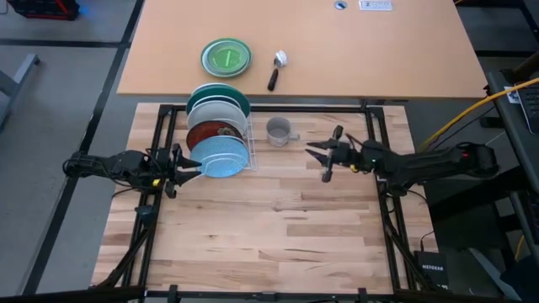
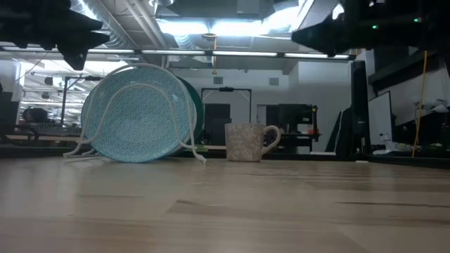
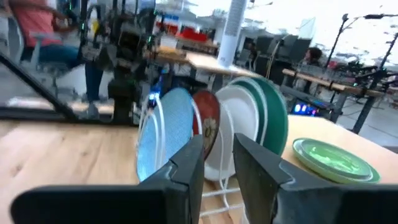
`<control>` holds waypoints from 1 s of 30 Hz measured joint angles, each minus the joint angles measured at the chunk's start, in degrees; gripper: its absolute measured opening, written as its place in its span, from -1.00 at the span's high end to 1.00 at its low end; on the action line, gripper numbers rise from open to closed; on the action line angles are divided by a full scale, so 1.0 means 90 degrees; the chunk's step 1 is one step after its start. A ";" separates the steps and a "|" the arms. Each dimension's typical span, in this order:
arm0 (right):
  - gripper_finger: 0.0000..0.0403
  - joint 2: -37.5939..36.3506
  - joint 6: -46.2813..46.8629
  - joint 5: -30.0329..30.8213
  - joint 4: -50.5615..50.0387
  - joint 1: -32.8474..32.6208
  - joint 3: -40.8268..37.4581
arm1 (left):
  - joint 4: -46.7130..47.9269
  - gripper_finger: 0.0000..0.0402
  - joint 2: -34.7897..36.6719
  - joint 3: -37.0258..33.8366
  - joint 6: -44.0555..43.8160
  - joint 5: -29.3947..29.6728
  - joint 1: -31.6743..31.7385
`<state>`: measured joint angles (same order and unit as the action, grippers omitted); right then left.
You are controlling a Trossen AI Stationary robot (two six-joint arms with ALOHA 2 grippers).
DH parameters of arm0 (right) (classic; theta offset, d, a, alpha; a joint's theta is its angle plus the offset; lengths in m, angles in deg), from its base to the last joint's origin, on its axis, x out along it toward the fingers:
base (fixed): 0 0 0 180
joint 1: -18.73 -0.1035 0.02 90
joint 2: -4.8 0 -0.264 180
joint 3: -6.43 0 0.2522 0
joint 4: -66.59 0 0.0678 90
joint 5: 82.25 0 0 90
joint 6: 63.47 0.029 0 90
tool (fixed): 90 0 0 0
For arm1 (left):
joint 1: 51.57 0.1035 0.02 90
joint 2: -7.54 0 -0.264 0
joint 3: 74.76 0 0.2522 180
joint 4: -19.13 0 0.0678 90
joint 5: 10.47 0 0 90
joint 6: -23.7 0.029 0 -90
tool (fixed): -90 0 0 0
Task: Sort dishes
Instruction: Return to Home Position
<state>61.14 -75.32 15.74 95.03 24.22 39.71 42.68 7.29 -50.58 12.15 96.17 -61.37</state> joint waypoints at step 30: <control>0.54 -0.3511 0.0145 0.0450 -0.1725 -0.0238 -0.2090 | 0.0436 0.32 0.0000 -0.0002 0.0554 0.0234 0.0002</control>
<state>29.55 -74.01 19.78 79.50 22.08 20.91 46.60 7.29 -50.61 17.13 98.28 -61.35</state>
